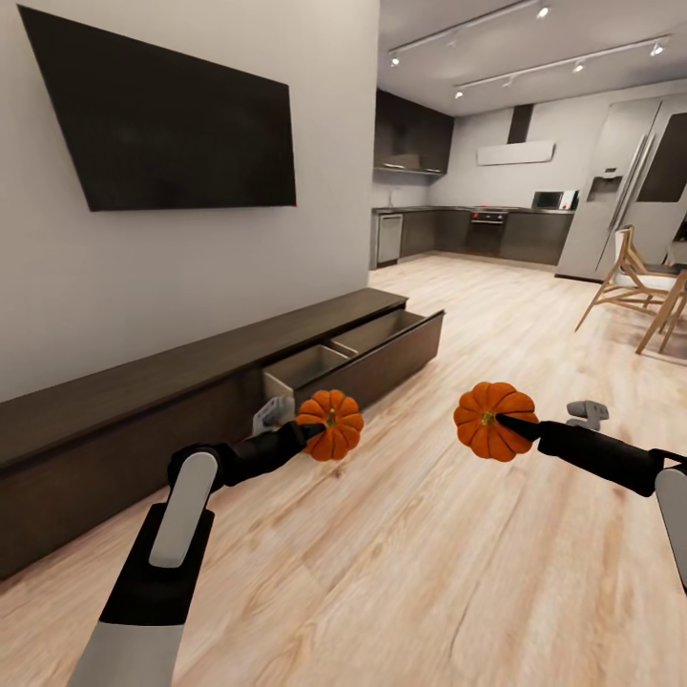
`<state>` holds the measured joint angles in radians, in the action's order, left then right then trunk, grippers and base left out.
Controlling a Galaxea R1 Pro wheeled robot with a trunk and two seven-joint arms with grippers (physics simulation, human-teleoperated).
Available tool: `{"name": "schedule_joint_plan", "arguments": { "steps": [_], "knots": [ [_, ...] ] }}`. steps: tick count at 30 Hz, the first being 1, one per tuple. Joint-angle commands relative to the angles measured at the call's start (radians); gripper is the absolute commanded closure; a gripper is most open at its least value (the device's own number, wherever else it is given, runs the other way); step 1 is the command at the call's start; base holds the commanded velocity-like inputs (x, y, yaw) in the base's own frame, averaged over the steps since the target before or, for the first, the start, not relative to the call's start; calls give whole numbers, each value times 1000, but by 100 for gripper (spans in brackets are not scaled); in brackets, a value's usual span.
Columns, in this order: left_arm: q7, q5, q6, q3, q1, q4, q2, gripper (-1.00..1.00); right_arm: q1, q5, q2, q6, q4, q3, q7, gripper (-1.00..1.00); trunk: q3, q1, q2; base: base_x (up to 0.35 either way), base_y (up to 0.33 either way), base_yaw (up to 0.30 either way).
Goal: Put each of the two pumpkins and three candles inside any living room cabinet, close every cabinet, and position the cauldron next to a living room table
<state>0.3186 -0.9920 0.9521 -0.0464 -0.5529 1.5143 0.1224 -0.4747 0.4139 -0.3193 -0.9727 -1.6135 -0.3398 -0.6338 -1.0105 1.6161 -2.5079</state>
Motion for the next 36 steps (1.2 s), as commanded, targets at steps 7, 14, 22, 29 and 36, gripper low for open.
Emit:
{"name": "schedule_joint_plan", "arguments": {
  "steps": [7, 14, 22, 29, 36],
  "knots": [
    [27, -26, -7, 3, 5, -1, -19, 100, -1, 6, 1, -6, 0, -3, 18, 100, -1, 0, 0, 263, -228, 0],
    [30, -25, -7, 3, 11, 0, -27, 100, -1, 7, 1, -6, 0, -2, 17, 100, 0, 0, 0, 263, -228, 96],
    [33, -21, -8, 3, 13, 0, -27, 100, 3, 9, 0, -7, -2, 0, 9, 100, 2, 0, 0, 263, -228, 213],
    [32, -19, -7, 2, 13, 0, -27, 100, 4, 9, -1, -10, -2, 1, 8, 100, 4, 0, 0, 263, -228, 70],
    [34, -19, -7, 2, 13, -1, -28, 100, 5, 10, 0, -8, -2, 1, 7, 100, 5, 0, 0, 263, -228, 2]
  ]
}}
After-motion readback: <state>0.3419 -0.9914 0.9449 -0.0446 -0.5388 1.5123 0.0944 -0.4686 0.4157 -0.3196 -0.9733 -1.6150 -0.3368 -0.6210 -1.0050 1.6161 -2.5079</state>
